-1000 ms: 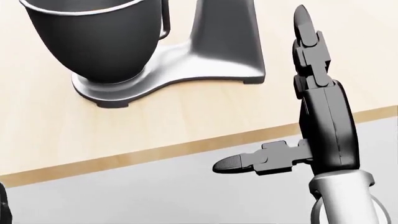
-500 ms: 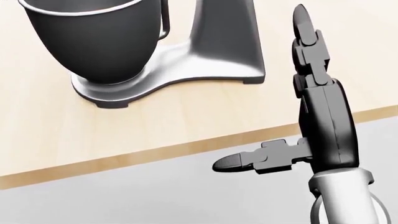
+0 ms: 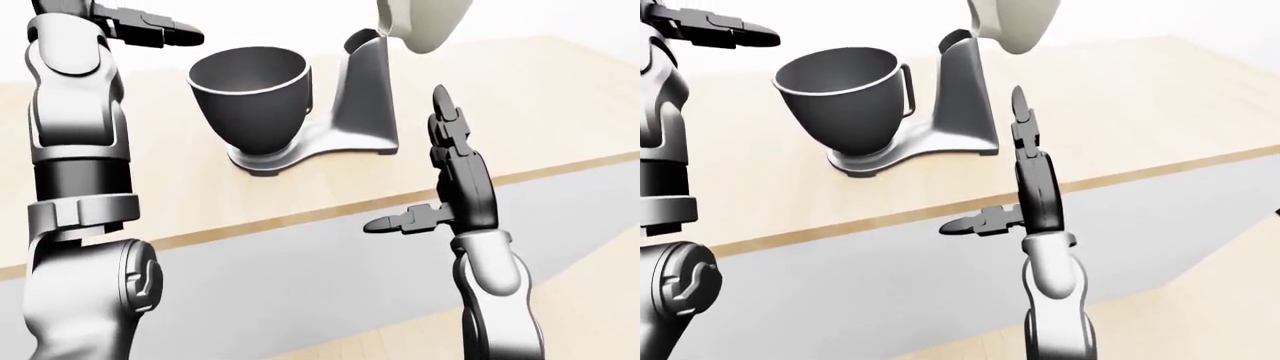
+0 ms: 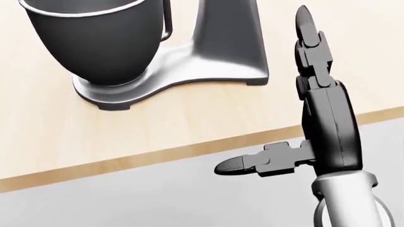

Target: Place the cheese in the stand mixer bowl.

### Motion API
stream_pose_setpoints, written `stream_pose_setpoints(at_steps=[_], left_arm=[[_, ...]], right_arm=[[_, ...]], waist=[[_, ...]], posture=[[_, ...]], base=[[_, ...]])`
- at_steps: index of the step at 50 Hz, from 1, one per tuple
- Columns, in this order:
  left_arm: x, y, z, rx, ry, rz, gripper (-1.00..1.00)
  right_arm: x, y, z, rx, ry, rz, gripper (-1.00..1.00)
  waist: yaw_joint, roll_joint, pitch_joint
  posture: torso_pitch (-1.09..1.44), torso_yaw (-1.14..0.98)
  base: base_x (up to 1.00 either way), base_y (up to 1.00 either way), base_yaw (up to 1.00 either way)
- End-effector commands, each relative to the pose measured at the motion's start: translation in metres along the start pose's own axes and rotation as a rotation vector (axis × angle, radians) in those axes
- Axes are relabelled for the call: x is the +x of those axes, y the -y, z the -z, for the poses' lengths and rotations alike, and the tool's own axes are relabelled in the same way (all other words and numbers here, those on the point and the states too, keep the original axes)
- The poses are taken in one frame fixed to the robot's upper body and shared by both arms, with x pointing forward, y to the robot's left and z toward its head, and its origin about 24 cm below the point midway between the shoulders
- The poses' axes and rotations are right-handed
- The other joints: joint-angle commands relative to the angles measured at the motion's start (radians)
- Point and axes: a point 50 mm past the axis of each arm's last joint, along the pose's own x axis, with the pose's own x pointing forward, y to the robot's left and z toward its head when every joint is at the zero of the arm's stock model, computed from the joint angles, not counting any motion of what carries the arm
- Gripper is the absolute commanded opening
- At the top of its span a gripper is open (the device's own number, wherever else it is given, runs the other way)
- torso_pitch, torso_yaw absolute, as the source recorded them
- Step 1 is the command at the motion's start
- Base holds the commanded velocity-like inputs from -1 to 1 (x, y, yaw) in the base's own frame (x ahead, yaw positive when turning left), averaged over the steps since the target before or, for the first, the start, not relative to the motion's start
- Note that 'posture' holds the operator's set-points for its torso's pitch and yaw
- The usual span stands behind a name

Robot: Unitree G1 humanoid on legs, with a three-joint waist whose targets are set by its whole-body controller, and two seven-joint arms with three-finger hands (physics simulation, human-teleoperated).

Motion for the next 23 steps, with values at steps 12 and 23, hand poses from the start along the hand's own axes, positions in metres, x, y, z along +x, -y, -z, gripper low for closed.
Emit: stream_pose_setpoints(at_steps=[12,23], left_arm=[[-0.002,-0.023,-0.004,0.043,0.085,-0.036,1.0],[-0.01,-0.038,0.002,0.058,0.081,-0.03,1.0]], right_arm=[[0.001,0.002,-0.013,-0.004,0.079,0.017,1.0],[0.001,0.003,-0.014,-0.005,0.079,0.018,1.0]], waist=[[-0.002,0.011,-0.027],[-0.003,0.014,-0.027]], posture=[[0.0,0.0],[0.0,0.0]], base=[[0.0,0.0,0.0],[0.0,0.0,0.0]])
